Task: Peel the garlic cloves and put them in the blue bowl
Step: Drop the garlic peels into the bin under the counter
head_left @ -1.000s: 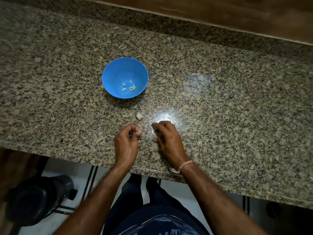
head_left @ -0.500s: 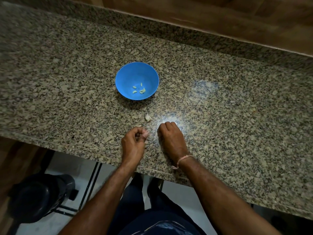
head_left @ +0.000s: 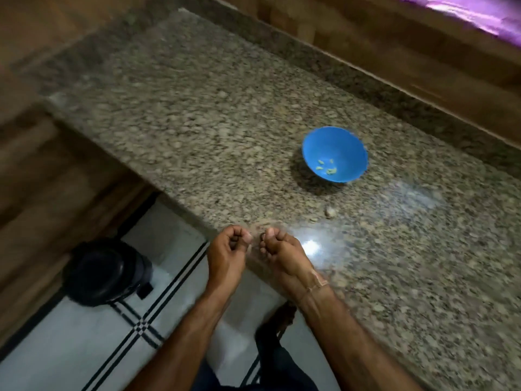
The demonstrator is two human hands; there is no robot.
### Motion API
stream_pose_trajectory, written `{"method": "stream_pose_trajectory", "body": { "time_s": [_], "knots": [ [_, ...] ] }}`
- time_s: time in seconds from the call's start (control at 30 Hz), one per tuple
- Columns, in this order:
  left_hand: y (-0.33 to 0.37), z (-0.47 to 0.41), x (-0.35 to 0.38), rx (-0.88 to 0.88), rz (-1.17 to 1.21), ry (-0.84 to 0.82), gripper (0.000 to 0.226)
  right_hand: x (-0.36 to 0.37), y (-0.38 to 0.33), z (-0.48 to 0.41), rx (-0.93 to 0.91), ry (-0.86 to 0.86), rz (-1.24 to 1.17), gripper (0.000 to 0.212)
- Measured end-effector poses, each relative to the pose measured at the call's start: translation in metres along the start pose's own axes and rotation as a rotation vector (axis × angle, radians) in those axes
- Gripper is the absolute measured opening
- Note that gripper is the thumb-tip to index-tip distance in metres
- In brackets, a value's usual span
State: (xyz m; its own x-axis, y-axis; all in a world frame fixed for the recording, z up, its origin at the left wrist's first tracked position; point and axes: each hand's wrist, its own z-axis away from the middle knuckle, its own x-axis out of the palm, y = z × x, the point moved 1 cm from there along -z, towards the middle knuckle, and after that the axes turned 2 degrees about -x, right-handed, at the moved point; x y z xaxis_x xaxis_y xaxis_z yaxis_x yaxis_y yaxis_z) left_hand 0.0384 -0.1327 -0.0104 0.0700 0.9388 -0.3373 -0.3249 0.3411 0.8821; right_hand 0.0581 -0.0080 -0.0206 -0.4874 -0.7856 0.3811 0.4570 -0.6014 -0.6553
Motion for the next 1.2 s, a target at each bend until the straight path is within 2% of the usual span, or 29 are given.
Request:
{"method": "stream_pose_trajectory", "body": {
  "time_s": [0.1,0.2,0.33,0.57,0.7,0.93,1.0,1.1,1.2],
  "knots": [
    [-0.028,-0.002,-0.067,-0.045,0.045,0.121,0.021,0.061,0.043,-0.004,0.046,-0.123,0.053,0.039],
    [-0.072,0.008,-0.149,-0.089,0.093,0.228,0.022,0.139,0.092,0.006,0.056,-0.232,0.174,0.030],
    [-0.119,0.023,-0.255,-0.108,0.127,0.345,0.023,0.228,0.163,0.030,0.086,-0.251,0.211,0.032],
    [-0.170,0.044,-0.381,-0.157,0.172,0.521,0.013,0.325,0.247,0.049,0.198,-0.277,0.321,0.032],
    [-0.208,0.036,-0.422,-0.235,0.208,0.590,0.010,0.369,0.279,0.033,0.220,-0.308,0.366,0.032],
    [-0.256,-0.012,-0.462,-0.381,0.322,0.636,0.011,0.420,0.342,-0.029,0.365,-0.266,0.465,0.011],
    [-0.284,-0.039,-0.465,-0.474,0.372,0.629,0.012,0.420,0.365,-0.060,0.406,-0.227,0.488,0.008],
    [-0.341,-0.080,-0.458,-0.650,0.501,0.625,0.013,0.410,0.405,-0.113,0.507,-0.168,0.395,0.007],
    [-0.414,-0.123,-0.439,-0.859,0.624,0.587,0.034,0.394,0.460,-0.176,0.565,-0.042,0.359,0.011]
  ]
}}
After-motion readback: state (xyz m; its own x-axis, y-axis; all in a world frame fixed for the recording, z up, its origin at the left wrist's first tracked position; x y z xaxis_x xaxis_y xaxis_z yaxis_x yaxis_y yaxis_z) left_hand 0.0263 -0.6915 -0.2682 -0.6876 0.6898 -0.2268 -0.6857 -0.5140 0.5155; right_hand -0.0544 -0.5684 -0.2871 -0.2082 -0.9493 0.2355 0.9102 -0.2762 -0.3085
